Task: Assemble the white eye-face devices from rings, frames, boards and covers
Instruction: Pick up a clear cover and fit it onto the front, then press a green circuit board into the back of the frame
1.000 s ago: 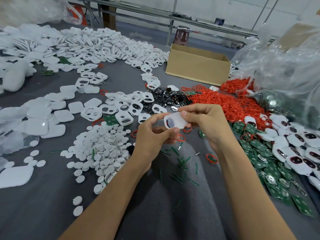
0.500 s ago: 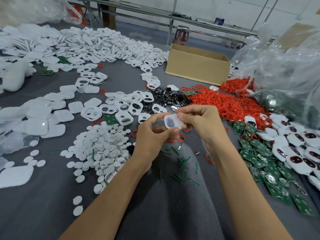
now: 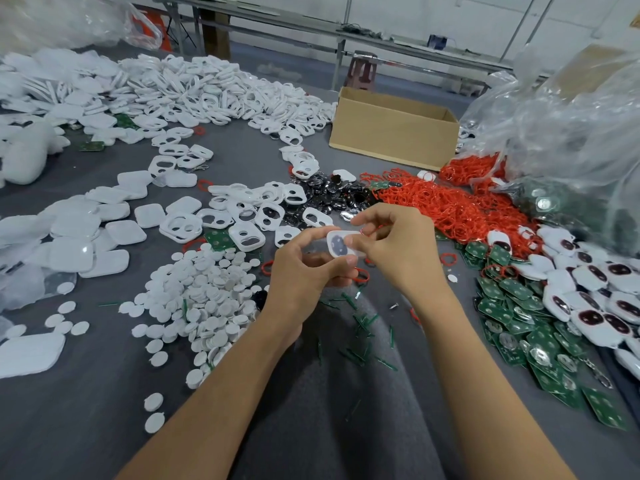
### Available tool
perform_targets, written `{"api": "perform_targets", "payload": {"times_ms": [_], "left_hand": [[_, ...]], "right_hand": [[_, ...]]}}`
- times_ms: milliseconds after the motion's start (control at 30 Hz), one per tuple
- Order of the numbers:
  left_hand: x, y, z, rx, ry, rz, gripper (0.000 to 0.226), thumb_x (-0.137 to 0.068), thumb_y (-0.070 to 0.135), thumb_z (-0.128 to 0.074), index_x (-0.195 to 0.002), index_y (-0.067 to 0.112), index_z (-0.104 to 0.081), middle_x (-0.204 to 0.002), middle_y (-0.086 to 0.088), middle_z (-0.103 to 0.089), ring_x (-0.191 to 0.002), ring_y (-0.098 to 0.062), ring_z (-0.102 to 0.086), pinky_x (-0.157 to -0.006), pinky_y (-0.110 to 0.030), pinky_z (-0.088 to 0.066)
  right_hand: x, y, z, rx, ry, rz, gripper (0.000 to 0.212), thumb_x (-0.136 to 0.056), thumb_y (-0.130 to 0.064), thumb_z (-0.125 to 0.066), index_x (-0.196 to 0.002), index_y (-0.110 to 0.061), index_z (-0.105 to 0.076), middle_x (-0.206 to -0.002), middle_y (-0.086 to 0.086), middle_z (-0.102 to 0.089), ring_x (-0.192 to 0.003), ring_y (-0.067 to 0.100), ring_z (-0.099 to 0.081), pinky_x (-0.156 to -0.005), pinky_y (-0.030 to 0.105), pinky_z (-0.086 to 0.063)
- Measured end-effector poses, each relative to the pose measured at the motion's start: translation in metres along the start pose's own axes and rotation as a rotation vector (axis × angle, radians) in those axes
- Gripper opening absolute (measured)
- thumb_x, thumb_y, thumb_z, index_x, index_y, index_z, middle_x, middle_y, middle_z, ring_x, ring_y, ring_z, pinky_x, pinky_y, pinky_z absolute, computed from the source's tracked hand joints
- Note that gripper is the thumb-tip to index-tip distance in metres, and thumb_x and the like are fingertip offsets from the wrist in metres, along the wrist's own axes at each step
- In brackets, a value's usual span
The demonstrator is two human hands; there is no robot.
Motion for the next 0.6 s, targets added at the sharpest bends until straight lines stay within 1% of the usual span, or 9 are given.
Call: {"api": "perform_targets", "payload": {"times_ms": [67, 167, 267, 367, 433, 467, 500, 567, 600], "left_hand": [[0.000, 0.001, 0.001, 0.015, 0.002, 0.006, 0.037, -0.076, 0.003, -0.079, -0.109, 0.013, -0.067, -0.082, -0.015, -0.075, -0.067, -0.023, -0.072, -0.063, -0.029, -0.058], [0.000, 0.001, 0.001, 0.067, 0.010, 0.019, 0.047, -0.068, 0.011, -0.082, -0.112, 0.012, -0.065, -0.081, -0.018, -0.074, -0.067, -0.022, -0.072, -0.063, -0.028, -0.058], [-0.001, 0.001, 0.000, 0.090, 0.006, 0.027, 0.050, -0.066, 0.015, -0.082, -0.113, 0.013, -0.065, -0.081, -0.019, -0.074, -0.067, -0.022, -0.072, -0.062, -0.028, -0.057], [0.000, 0.001, 0.000, 0.093, -0.002, 0.034, 0.054, -0.061, 0.020, -0.083, -0.112, 0.014, -0.066, -0.083, -0.019, -0.074, -0.068, -0.023, -0.072, -0.062, -0.027, -0.057], [0.000, 0.001, 0.000, 0.096, -0.001, 0.039, 0.053, -0.062, 0.020, -0.082, -0.112, 0.014, -0.066, -0.083, -0.019, -0.074, -0.067, -0.022, -0.072, -0.062, -0.027, -0.057], [0.000, 0.000, 0.001, 0.095, 0.003, 0.043, 0.050, -0.065, 0.018, -0.081, -0.112, 0.013, -0.066, -0.083, -0.018, -0.074, -0.067, -0.022, -0.072, -0.061, -0.027, -0.057], [0.000, 0.000, 0.001, 0.092, 0.007, 0.048, 0.047, -0.068, 0.014, -0.080, -0.112, 0.012, -0.065, -0.083, -0.018, -0.074, -0.067, -0.021, -0.072, -0.060, -0.027, -0.057], [0.000, -0.002, 0.002, 0.085, 0.010, 0.061, 0.038, -0.076, 0.006, -0.077, -0.112, 0.010, -0.064, -0.082, -0.018, -0.074, -0.066, -0.021, -0.072, -0.060, -0.027, -0.057], [0.000, -0.002, 0.002, 0.081, 0.010, 0.068, 0.036, -0.078, 0.003, -0.075, -0.111, 0.010, -0.064, -0.082, -0.017, -0.074, -0.065, -0.021, -0.072, -0.060, -0.027, -0.057]], "right_hand": [[0.000, 0.000, 0.001, 0.045, 0.016, 0.024, 0.015, -0.072, -0.016, -0.081, -0.082, -0.022, -0.071, -0.069, -0.006, -0.061, -0.057, 0.009, -0.054, -0.062, 0.028, -0.051], [0.000, 0.005, 0.001, -0.036, 0.016, 0.009, 0.006, -0.078, -0.020, -0.077, -0.082, -0.019, -0.073, -0.066, -0.008, -0.061, -0.055, 0.005, -0.054, -0.060, 0.024, -0.047], [-0.001, 0.012, 0.001, -0.122, -0.002, -0.033, 0.006, -0.086, -0.020, -0.069, -0.085, -0.017, -0.074, -0.064, -0.008, -0.060, -0.057, 0.005, -0.051, -0.063, 0.029, -0.046], [-0.001, 0.015, -0.006, -0.159, -0.048, -0.055, 0.009, -0.089, -0.018, -0.066, -0.083, -0.016, -0.073, -0.064, 0.001, -0.057, -0.060, 0.012, -0.049, -0.064, 0.034, -0.045], [-0.001, 0.016, -0.006, -0.173, -0.042, -0.065, 0.019, -0.092, -0.024, -0.062, -0.082, -0.011, -0.072, -0.068, 0.010, -0.061, -0.062, 0.019, -0.051, -0.066, 0.039, -0.047], [-0.003, 0.019, -0.002, -0.159, -0.019, -0.073, 0.024, -0.093, -0.027, -0.060, -0.082, -0.008, -0.071, -0.073, 0.014, -0.065, -0.065, 0.025, -0.054, -0.069, 0.042, -0.048], [-0.004, 0.023, 0.004, -0.121, 0.019, -0.085, 0.025, -0.093, -0.027, -0.058, -0.083, -0.008, -0.072, -0.077, 0.012, -0.069, -0.069, 0.027, -0.058, -0.072, 0.041, -0.049], [-0.005, 0.037, 0.026, 0.039, 0.136, -0.112, 0.015, -0.091, -0.019, -0.060, -0.084, -0.016, -0.073, -0.083, 0.003, -0.072, -0.077, 0.019, -0.063, -0.076, 0.033, -0.050], [-0.004, 0.047, 0.039, 0.149, 0.196, -0.137, 0.015, -0.089, -0.013, -0.060, -0.089, -0.018, -0.074, -0.088, 0.002, -0.073, -0.082, 0.019, -0.065, -0.078, 0.032, -0.050]]}}
Point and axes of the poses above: each hand's wrist, its own x-axis away from the middle knuckle, its own z-axis out of the back of the hand, y = z × x, the point moved 7 cm from there along -x, towards the middle knuckle
